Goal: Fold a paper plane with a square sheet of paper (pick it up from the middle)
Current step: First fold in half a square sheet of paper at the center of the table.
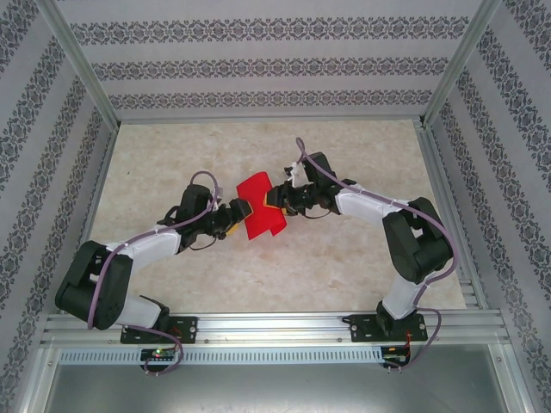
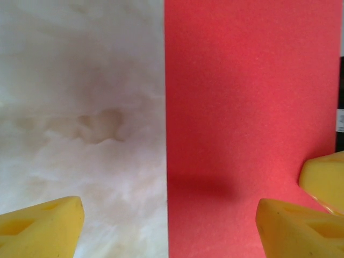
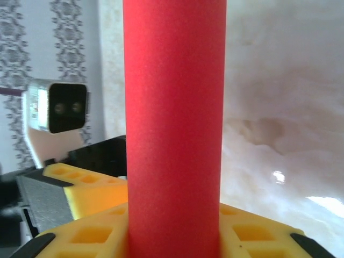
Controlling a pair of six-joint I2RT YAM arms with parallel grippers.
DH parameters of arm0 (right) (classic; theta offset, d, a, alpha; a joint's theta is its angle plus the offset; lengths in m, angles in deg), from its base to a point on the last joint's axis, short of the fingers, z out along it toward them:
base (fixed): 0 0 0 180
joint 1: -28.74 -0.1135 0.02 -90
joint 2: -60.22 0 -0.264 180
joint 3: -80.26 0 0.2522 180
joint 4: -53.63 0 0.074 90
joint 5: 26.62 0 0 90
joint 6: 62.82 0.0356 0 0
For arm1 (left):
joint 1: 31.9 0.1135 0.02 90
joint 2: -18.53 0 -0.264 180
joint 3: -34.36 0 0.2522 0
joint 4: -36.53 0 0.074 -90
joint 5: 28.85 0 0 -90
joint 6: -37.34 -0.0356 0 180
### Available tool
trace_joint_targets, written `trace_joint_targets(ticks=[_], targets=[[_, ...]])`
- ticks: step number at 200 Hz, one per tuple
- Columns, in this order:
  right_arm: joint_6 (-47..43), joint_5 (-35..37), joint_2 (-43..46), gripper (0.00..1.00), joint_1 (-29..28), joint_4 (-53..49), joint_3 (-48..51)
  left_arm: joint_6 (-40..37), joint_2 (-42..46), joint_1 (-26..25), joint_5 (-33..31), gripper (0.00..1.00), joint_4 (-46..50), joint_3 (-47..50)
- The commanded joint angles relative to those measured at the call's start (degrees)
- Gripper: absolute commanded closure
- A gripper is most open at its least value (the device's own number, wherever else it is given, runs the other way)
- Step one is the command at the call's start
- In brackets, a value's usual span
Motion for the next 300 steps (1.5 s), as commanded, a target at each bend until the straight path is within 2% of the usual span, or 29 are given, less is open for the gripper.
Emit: trace_joint_targets(ticks=[1,75,118,142,156,171,189,208,231,249,276,300], targets=[[5.8,-5.6,2.3,0.63,0.9,8.5,1.4,4.5,1.4,0.1,3.3,0.17,-14.4,1.3],[9.3,-6.6,2.7,0.63,2.1,12.1,3.7,8.5,2.5,0.2,3.0,0.56,-26.5,4.5],[9.3,-6.5,2.3,0.62,3.1,12.2,4.8,8.6,3.3,0.1,2.8,0.7,-27.6,4.8],[9.1,-6.6,2.2,0.61,3.2,12.3,5.1,8.4,3.1,0.1,2.8,0.81,-27.7,4.6],[8.7,-6.3,2.3,0.58,3.3,11.9,5.3,7.9,2.6,0.2,3.2,0.88,-26.3,3.7],[7.5,-5.3,2.5,0.48,3.5,10.2,5.4,7.1,2.1,-0.1,3.7,0.93,-25.0,2.9],[1.7,-1.9,2.8,0.36,4.2,2.2,3.6,5.1,2.2,-0.1,3.3,0.96,-20.5,1.2],[-5.1,5.1,3.0,0.25,4.8,-8.3,1.2,1.9,2.4,-0.5,2.5,0.99,-13.1,-1.7],[-8.1,11.3,3.2,0.12,5.9,-13.5,1.0,-1.2,2.4,-0.8,1.3,1.0,-5.5,-4.7],[-8.4,13.1,4.3,0.08,6.9,-13.9,1.9,-3.0,2.1,-1.0,-0.2,1.0,0.4,-7.1],[-8.8,13.7,5.8,0.06,7.6,-14.2,2.4,-5.0,2.0,-1.7,-1.7,1.0,6.9,-10.7],[-9.4,15.2,7.0,0.06,7.7,-15.3,2.4,-9.9,0.2,-3.2,-3.9,1.0,18.8,-17.9]])
